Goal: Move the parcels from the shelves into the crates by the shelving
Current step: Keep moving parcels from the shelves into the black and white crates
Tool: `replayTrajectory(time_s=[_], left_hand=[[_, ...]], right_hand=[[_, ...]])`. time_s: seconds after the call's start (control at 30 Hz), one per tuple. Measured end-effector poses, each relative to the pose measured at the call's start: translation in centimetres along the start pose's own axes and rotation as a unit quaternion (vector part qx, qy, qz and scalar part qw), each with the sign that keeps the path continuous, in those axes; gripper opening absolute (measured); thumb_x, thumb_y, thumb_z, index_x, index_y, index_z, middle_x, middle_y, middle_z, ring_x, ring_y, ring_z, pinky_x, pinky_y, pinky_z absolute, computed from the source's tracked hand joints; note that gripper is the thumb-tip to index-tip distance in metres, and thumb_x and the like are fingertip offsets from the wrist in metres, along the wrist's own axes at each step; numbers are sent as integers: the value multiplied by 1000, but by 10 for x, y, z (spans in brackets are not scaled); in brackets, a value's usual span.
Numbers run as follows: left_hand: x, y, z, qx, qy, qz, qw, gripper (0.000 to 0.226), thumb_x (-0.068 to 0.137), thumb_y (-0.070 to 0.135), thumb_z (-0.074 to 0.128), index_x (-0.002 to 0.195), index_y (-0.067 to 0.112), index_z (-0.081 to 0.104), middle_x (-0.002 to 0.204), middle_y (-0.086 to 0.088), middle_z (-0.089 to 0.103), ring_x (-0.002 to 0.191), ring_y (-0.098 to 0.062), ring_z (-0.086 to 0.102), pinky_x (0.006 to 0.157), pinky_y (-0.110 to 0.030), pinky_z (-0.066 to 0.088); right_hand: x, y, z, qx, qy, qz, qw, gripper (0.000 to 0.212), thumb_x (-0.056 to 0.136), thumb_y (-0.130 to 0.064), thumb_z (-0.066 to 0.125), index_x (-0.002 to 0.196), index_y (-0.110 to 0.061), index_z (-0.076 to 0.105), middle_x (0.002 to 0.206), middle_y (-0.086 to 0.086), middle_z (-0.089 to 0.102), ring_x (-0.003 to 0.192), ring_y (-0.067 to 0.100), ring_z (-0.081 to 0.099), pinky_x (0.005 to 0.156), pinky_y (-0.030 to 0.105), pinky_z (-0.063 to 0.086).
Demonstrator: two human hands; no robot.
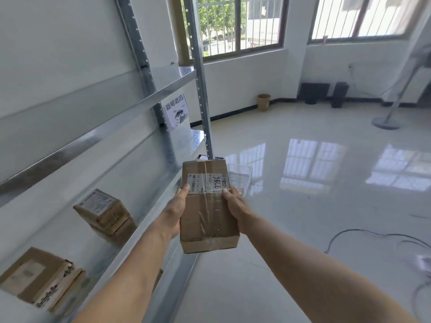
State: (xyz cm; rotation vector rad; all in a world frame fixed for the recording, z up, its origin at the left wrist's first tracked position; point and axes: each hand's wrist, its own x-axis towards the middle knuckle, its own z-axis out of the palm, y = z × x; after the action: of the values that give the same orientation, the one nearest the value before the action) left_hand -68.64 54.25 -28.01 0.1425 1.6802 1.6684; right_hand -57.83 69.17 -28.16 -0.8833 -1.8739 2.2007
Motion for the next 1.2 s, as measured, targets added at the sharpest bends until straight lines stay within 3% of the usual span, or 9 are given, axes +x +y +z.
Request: replayTrajectory(time_s=[0.1, 0.2, 0.27, 0.53, 0.67, 0.83, 0.93, 1.1, 1.2], left_hand=[[37, 7, 18, 23, -35, -8, 999, 53, 104, 59, 39, 142, 26, 53, 127, -15, 71, 114, -33, 71, 98, -58, 55], [70, 13, 42, 31, -53, -15, 998, 52, 105, 57, 38, 141, 22, 54, 125, -16, 71, 109, -33, 73, 79, -48, 63], [90, 16, 59, 36, -63, -18, 997, 48, 108, 53, 37, 141, 22, 53, 122, -15, 73, 105, -31, 74, 71, -43, 63], [192, 26, 134, 52, -96, -46, 993, 50, 106, 54, 40, 142, 24, 56, 122, -10, 74, 111, -28, 72, 93, -48, 60], [252, 33, 178, 57, -90, -46, 993, 49, 104, 57, 44, 140, 27, 58, 124, -8, 74, 112, -26, 72, 89, -45, 61], [325, 41, 223, 75, -79, -49, 993, 89, 76, 82, 62, 149, 33, 49, 149, -2, 57, 132, -22, 58, 110, -49, 47], [358, 49, 246, 64, -76, -45, 994, 80, 85, 78, 53, 151, 32, 45, 146, -5, 59, 131, -25, 59, 109, -51, 48], [425, 57, 263, 35, -64, -81, 994, 101, 62, 87, 65, 151, 46, 39, 152, -3, 51, 132, -31, 58, 99, -61, 52], [478, 62, 274, 43, -58, -83, 994, 104, 57, 93, 66, 148, 48, 42, 162, 2, 39, 143, -28, 46, 106, -61, 46]], right_hand=[[17, -6, -22, 34, 31, 10, 999, 30, 110, -29, 35, 138, -28, 47, 108, 3, 65, 90, 19, 67, 68, 31, 56], [39, -9, -46, 45, 62, 10, 997, 28, 110, -27, 36, 134, -29, 50, 119, 6, 65, 101, 25, 69, 76, 36, 60], [53, -9, -63, 53, 75, 15, 996, 24, 110, -26, 35, 128, -30, 49, 117, 5, 65, 96, 22, 69, 74, 35, 60], [130, -21, -150, 50, 108, 19, 993, 30, 111, -23, 34, 137, -26, 46, 105, -3, 63, 82, 11, 66, 51, 21, 54], [177, -35, -203, 51, 116, 21, 992, 31, 111, -24, 34, 139, -24, 47, 108, -4, 64, 84, 11, 66, 51, 20, 54], [227, -56, -258, 52, 115, 19, 992, 35, 110, -25, 34, 144, -24, 45, 117, 1, 63, 90, 13, 66, 55, 22, 55], [259, -66, -284, 54, 110, 23, 992, 37, 110, -27, 35, 146, -27, 44, 125, 4, 63, 95, 16, 67, 62, 27, 57], [311, -80, -314, 74, 102, 35, 991, 30, 110, -26, 35, 135, -27, 50, 116, 3, 67, 91, 17, 68, 69, 34, 60], [352, -91, -331, 74, 104, 43, 991, 30, 109, -26, 35, 135, -27, 51, 118, 3, 66, 90, 17, 69, 65, 32, 60]])
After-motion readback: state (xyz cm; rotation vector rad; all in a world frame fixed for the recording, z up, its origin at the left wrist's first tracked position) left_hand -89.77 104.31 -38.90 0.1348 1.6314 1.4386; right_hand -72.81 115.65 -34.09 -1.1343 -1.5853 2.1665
